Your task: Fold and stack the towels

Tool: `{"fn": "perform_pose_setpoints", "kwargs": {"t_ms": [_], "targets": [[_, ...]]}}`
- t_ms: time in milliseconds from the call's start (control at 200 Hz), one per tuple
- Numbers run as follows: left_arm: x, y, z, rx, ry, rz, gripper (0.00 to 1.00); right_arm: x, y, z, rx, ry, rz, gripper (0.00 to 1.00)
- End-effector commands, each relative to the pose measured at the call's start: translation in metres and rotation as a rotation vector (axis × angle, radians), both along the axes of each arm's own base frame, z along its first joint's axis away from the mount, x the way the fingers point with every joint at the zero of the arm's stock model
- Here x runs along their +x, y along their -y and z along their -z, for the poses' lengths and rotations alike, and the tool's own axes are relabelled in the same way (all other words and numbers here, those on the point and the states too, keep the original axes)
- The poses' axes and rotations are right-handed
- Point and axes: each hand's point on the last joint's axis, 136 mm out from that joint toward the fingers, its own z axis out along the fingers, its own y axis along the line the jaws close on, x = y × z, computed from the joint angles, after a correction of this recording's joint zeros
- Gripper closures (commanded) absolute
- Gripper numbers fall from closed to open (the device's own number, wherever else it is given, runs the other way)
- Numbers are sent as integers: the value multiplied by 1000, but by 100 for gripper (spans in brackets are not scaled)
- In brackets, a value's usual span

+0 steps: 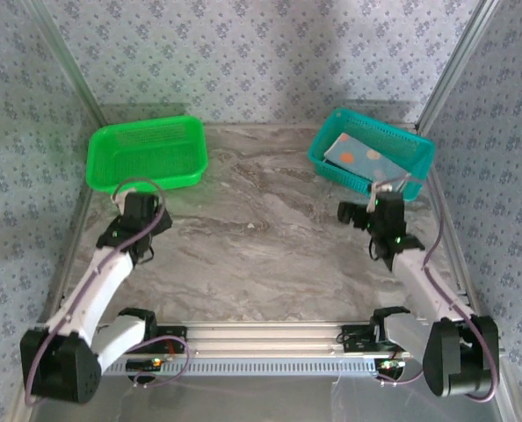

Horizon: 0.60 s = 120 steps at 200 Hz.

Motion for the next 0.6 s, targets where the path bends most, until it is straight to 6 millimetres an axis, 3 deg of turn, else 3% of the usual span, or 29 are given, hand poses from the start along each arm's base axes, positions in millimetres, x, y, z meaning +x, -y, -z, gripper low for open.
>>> {"fn": "perform_pose_setpoints", "kwargs": {"t_ms": [0,85,145,210,420,505,595], "targets": [[5,-15,-11,149,206,21,0,8,18,-25,-153,231,57,0],[9,-14,-18,163,281,76,0,6,34,-6,-186,196,139,0],[11,-21,-11,187,268,55,0,7,39,16,-209,129,151,0],[16,-27,7,185,201,49,0,15,40,23,-219,84,164,0],[53,-33,28,153,210,76,0,55,42,8,-255,250,104,0],[76,-34,35,154,189,102,0,67,44,18,-224,242,81,0],[96,-26,29,154,254,168,0,68,44,36,-180,239,49,0]]}}
